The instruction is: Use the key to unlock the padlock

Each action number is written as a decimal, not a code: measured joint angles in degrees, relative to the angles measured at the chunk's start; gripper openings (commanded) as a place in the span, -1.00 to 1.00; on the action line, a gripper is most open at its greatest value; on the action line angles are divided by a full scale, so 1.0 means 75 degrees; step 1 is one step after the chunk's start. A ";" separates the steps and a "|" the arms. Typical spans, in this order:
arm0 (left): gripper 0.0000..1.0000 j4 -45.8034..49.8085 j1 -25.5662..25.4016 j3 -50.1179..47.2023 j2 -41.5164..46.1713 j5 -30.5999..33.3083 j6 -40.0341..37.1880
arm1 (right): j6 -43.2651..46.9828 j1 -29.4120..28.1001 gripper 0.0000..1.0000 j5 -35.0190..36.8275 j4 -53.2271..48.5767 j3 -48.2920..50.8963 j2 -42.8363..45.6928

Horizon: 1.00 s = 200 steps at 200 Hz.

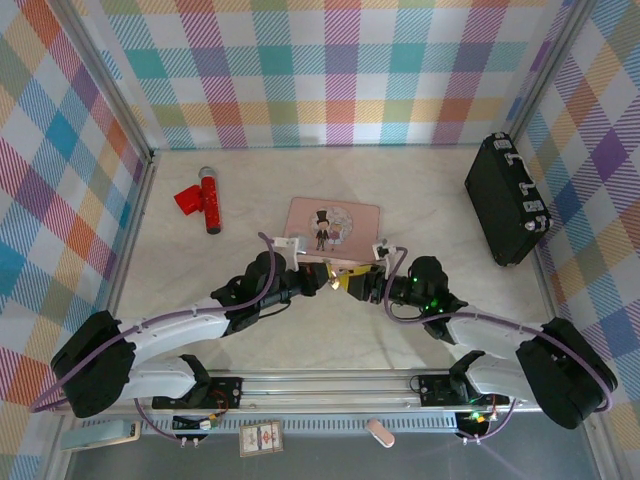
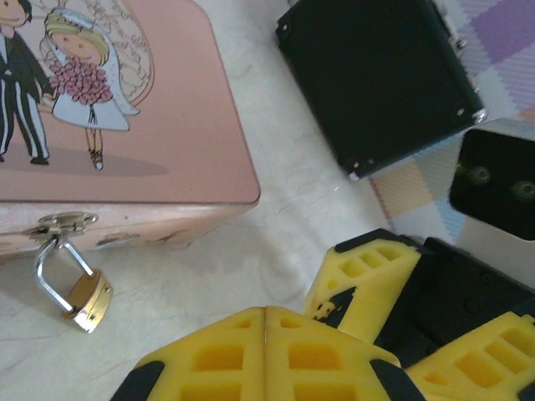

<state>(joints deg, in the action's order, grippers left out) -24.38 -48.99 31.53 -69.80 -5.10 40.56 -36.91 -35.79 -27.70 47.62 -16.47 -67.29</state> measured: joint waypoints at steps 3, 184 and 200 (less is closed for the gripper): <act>-1.00 -0.0079 0.0000 -0.0006 -0.0012 0.0015 0.0029 | -0.0119 0.0000 -0.10 0.0003 0.0090 0.0000 -0.0038; -1.00 -0.3261 0.0000 -0.0216 -0.1131 0.0006 0.1247 | -0.3483 -0.0023 -0.26 0.0487 0.2186 0.0204 -0.0793; -1.00 -0.3261 0.0000 -0.0216 -0.1134 -0.0020 0.1253 | -0.3515 -0.0023 -0.41 0.0487 0.2276 0.0204 -0.0906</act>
<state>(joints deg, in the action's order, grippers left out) -48.84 -48.99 29.91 -78.30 -5.26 49.95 -63.26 -35.97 -24.05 64.69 -14.94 -74.08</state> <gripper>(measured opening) 0.047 0.343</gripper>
